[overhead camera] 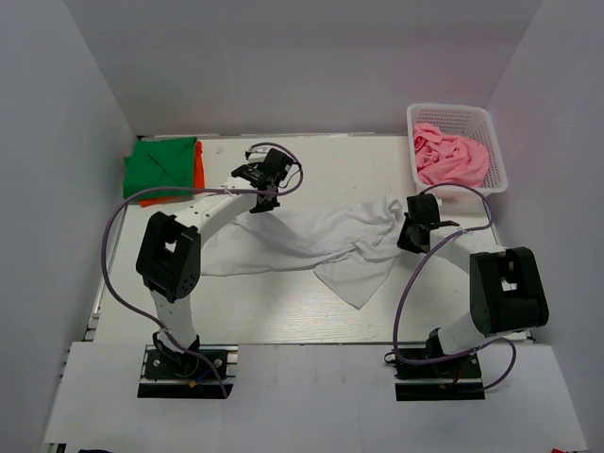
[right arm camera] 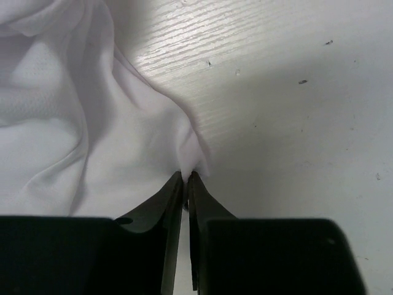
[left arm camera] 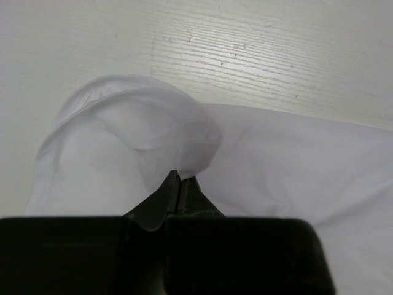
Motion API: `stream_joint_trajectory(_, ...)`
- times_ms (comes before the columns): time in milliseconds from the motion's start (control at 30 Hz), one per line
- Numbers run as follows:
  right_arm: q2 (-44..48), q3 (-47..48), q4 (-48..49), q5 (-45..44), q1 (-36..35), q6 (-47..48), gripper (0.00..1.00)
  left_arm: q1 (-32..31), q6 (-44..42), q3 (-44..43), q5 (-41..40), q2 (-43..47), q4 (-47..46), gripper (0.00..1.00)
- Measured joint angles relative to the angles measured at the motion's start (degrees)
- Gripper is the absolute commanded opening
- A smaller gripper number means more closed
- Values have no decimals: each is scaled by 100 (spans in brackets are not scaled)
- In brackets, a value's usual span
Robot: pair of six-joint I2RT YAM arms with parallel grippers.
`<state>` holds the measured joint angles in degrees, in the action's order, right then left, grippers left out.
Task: Fold and stack the t-shirts
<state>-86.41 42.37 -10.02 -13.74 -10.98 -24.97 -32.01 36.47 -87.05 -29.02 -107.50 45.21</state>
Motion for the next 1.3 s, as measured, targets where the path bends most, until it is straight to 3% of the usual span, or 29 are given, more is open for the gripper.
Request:
stream_joint_trajectory(133, 120, -13, 79, 151, 15, 87, 0, 0, 46, 0, -52, 79, -24, 0)
stream_joint_trajectory(400, 1408, -15, 166, 304, 11, 382, 0, 0, 114, 101, -184, 573, -177, 0)
stream_joint_trajectory(667, 2791, 286, 343, 516, 7, 817, 0, 0, 46, 595, -273, 2450, -717, 0)
stream_joint_trajectory(833, 3471, 1113, 396, 374, 4, 1141, 0, 0, -103, 946, -297, 3893, -1174, 0)
stream_joint_trajectory(1000, 4076, 1856, 422, 350, 4, 1397, 0, -2, -304, 1235, 208, 5209, -1617, 0)
stream_joint_trajectory(1300, 4651, 2964, 221, 601, 7, 1729, 0, 55, -417, 1287, 1281, 6815, -1873, 0)
